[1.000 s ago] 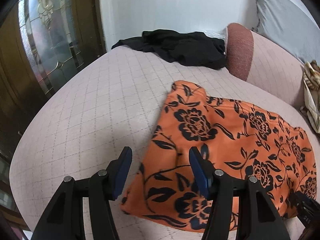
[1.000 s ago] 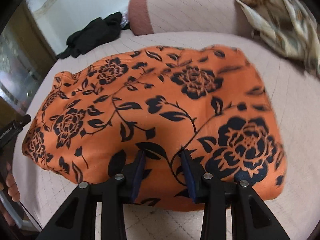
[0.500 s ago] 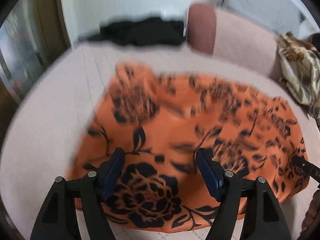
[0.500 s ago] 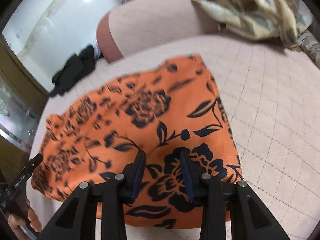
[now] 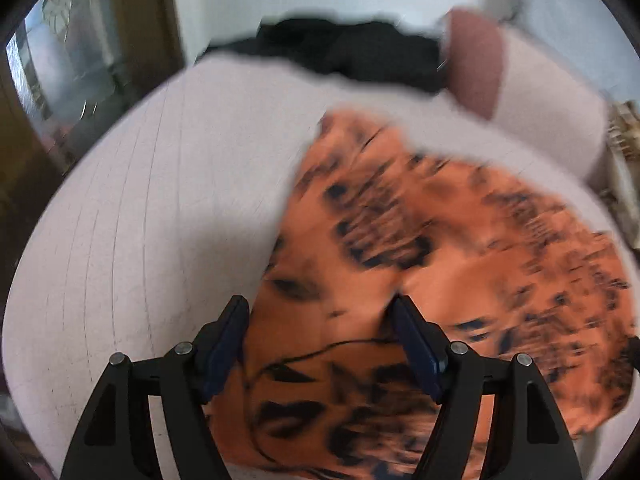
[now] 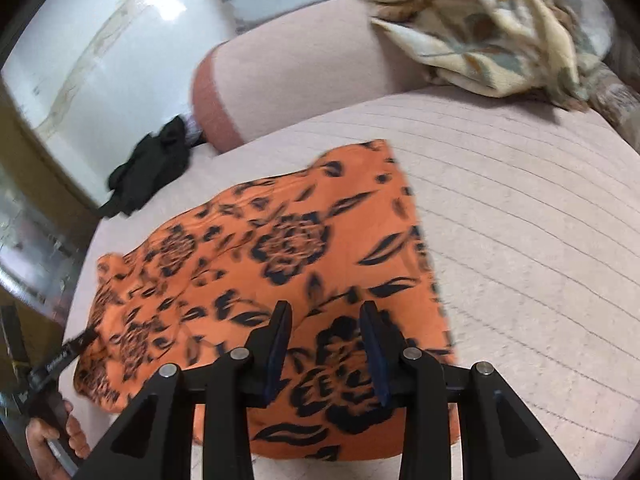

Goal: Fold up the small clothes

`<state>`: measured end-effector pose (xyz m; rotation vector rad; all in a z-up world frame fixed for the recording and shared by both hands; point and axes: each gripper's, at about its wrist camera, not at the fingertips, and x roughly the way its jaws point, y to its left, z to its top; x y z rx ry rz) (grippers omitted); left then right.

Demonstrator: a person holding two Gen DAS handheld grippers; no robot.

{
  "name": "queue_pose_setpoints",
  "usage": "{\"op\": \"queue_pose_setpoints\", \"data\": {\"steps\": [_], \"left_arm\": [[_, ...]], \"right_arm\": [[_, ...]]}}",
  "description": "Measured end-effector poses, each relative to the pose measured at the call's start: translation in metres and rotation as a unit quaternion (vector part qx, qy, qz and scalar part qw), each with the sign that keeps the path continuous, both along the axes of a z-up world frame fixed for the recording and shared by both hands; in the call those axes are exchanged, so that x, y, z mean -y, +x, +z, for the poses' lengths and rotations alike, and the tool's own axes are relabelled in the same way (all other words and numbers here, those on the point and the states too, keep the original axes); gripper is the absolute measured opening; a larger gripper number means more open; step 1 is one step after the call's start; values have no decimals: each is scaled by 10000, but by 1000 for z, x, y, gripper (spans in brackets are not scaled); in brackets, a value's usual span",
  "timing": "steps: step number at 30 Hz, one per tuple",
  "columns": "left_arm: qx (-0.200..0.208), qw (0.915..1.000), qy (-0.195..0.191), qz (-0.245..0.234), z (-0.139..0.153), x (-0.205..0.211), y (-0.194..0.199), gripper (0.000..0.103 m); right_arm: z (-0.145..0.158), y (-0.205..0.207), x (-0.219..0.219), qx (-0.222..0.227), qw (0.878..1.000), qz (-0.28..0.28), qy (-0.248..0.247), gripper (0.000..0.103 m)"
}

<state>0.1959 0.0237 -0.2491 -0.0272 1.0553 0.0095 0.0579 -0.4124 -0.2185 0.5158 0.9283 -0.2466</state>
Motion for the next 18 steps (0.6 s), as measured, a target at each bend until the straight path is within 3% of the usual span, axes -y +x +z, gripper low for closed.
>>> {"op": "queue_pose_setpoints", "data": {"steps": [3,7,11,14,18], "left_arm": [[-93,9983,-515,243,0,-14,1,78],[149,9983,-483,299,15,-16,-8,78],[375,9965,-724,185,37,-16,-22,78],[502,9947,-867,253,44,-21,-42,78],[348,9902,-1299,371,44,-26,-68,78]], "right_arm": [[-23,8,11,-397,9983,-45,418,39],[-13,3,16,-148,9976,-124,664,40],[-4,-3,15,141,9947,-49,1016,43],[0,-6,12,390,9873,75,1541,48],[4,-10,-3,570,9806,236,1861,51]]}}
